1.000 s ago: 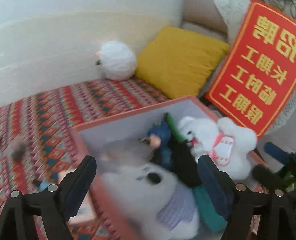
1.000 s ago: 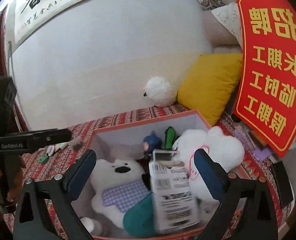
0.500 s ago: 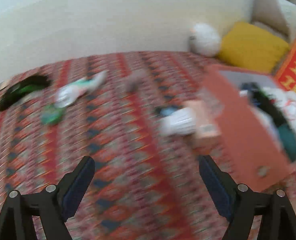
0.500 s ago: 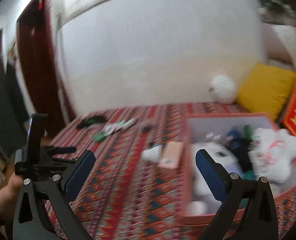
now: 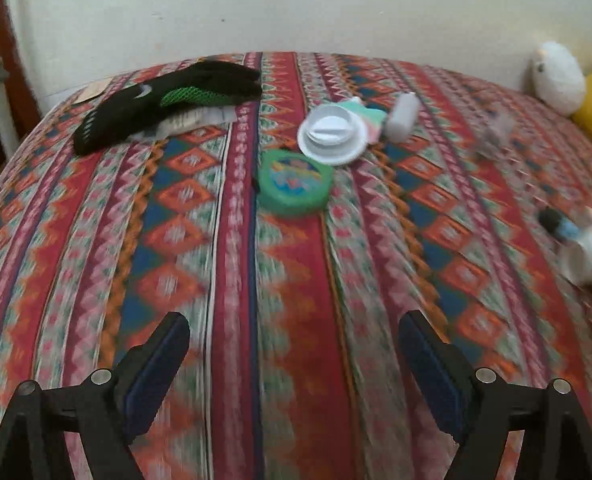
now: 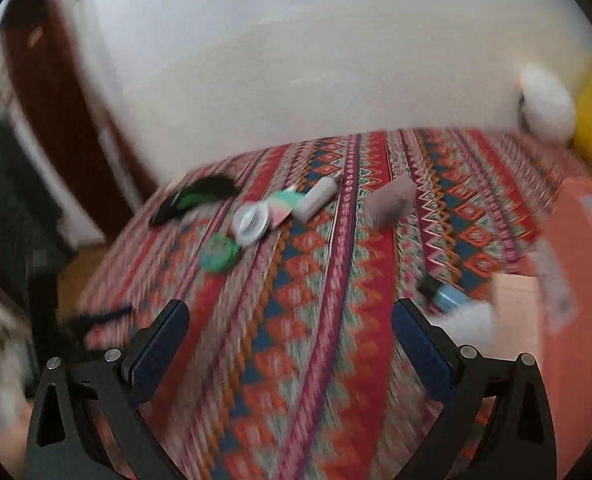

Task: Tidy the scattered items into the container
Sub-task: 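Grasp the green tape measure with the left tool while the right tool grasps the clear case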

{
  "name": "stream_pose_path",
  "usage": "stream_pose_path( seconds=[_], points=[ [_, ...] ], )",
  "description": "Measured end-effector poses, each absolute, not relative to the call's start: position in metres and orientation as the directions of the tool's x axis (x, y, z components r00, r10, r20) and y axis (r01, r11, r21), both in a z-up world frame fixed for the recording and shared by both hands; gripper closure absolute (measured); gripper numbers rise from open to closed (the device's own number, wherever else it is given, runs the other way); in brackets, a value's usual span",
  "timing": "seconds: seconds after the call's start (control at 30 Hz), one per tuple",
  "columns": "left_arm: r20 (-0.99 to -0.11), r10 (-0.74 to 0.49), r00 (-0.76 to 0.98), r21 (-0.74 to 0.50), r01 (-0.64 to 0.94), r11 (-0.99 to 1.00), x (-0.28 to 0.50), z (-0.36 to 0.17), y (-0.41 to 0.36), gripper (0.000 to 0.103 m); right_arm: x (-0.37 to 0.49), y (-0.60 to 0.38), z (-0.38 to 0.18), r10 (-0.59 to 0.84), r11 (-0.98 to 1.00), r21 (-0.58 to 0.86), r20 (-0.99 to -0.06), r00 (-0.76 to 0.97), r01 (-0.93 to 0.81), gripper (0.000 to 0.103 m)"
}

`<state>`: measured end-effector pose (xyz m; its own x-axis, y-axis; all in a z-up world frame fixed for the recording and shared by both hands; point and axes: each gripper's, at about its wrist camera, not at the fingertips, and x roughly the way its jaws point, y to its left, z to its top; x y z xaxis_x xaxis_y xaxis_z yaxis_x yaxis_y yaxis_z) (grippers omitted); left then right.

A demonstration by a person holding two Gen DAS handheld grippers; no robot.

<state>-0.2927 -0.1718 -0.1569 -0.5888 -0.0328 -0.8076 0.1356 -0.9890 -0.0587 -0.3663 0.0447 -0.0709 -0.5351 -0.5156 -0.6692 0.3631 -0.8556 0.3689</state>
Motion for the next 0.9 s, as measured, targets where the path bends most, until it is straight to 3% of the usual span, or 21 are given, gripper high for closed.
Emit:
stream_pose_path(
  seconds=[0.13,0.37,0.4,0.43,0.47,0.5,0.53,0.9],
  points=[
    [-0.823,-0.035,-0.566,-0.046,0.127,-0.991,-0.352,-0.178,-0.181,0.014,-0.443,0.035,-0.101,-0.457,-0.881,0.438,-0.685,-0.567,0.181,0.001],
    [-0.814,-0.055,-0.578,0.004,0.09,-0.996,-0.413,-0.203,-0.183,0.011,-0.537,0.022,-0.152,-0.314,-0.922,0.386,-0.767,-0.56,-0.012,0.001],
    [-0.81,-0.059,-0.584,0.012,0.083,-0.996,-0.417,-0.205,-0.182,0.011,-0.543,0.021,-0.158,-0.31,-0.925,0.38,-0.777,-0.548,-0.014,0.015],
    [-0.802,-0.063,-0.594,0.02,0.079,-0.997,-0.418,-0.206,-0.181,0.011,-0.544,0.021,-0.161,-0.326,-0.922,0.388,-0.775,-0.542,0.0,0.035],
    [-0.794,-0.068,-0.603,0.027,0.076,-0.997,-0.42,-0.206,-0.18,0.014,-0.541,0.023,-0.161,-0.357,-0.913,0.407,-0.762,-0.54,0.029,0.078],
    [-0.783,-0.054,-0.619,0.012,0.072,-0.997,-0.419,-0.204,-0.18,0.023,-0.537,0.024,-0.162,-0.389,-0.903,0.427,-0.749,-0.536,0.058,0.078],
    [-0.772,-0.041,-0.634,-0.003,0.068,-0.998,-0.417,-0.202,-0.18,0.044,-0.528,0.027,-0.16,-0.413,-0.894,0.441,-0.737,-0.535,0.082,0.078],
    [-0.757,0.014,-0.653,-0.105,0.101,-0.989,-0.29,-0.164,-0.163,0.045,-0.345,0.053,-0.111,-0.549,-0.836,0.459,-0.679,-0.487,0.301,0.078]
  ],
)
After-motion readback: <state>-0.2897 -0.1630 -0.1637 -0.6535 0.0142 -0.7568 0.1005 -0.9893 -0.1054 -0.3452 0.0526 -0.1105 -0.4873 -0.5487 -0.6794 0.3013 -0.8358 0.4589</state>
